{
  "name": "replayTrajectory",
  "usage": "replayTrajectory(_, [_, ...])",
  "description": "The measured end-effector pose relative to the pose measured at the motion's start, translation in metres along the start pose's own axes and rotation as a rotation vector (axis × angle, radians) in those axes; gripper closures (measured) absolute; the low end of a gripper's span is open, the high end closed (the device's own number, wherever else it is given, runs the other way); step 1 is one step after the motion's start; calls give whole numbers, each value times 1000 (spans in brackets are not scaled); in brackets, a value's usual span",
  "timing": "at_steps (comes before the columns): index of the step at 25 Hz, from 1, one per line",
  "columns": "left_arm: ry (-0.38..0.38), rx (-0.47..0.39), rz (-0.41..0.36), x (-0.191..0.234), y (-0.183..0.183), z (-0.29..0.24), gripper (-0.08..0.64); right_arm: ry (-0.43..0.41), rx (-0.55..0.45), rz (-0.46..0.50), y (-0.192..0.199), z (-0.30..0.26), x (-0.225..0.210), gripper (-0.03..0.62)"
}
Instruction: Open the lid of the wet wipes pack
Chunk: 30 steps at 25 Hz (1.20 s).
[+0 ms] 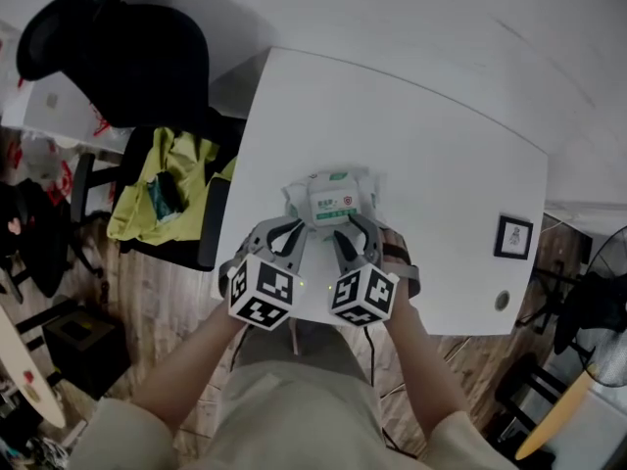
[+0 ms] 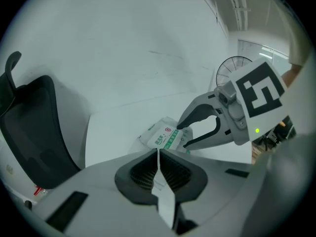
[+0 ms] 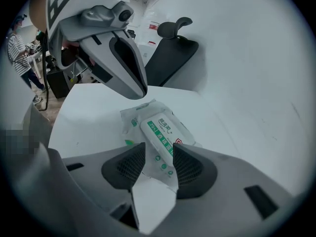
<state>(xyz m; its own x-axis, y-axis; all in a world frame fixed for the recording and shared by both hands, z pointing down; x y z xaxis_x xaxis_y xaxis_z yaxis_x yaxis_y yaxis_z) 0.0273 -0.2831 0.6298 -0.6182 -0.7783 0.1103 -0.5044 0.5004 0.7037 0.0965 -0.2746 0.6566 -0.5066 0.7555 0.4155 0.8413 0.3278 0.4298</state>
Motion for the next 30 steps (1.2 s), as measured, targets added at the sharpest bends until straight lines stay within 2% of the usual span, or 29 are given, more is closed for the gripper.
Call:
replayTrajectory(7, [57, 89, 14, 5, 41, -31, 528, -6, -7, 62, -1, -13, 3, 427])
replayTrajectory(11, [82, 63, 39, 6, 42, -33, 528, -19, -3, 111, -3, -15, 4, 435])
replayTrajectory(17, [122, 44, 173, 10, 45, -35, 528, -57, -13, 145, 0, -17, 8, 471])
replayTrajectory(23, [137, 82, 173, 9, 46, -35, 528, -93, 11, 166, -1, -14, 8, 499])
replayTrajectory(30, [118, 78, 193, 11, 47, -37, 528, -90, -30, 134, -11, -1, -3, 520])
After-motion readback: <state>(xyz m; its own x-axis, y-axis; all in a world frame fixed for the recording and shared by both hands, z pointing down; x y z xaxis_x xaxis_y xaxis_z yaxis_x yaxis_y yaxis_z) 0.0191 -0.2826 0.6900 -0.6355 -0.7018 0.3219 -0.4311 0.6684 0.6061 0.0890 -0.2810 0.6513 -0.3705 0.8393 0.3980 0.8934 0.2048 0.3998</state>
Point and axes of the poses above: the fingertips, and each gripper's own axes: z backward along the fingers, x to its left, y out of its underside, the point moved 1 cm from there along z, backward along the fingers, and after that the axes turned 5 degrees about y, right-handed, at the moved point
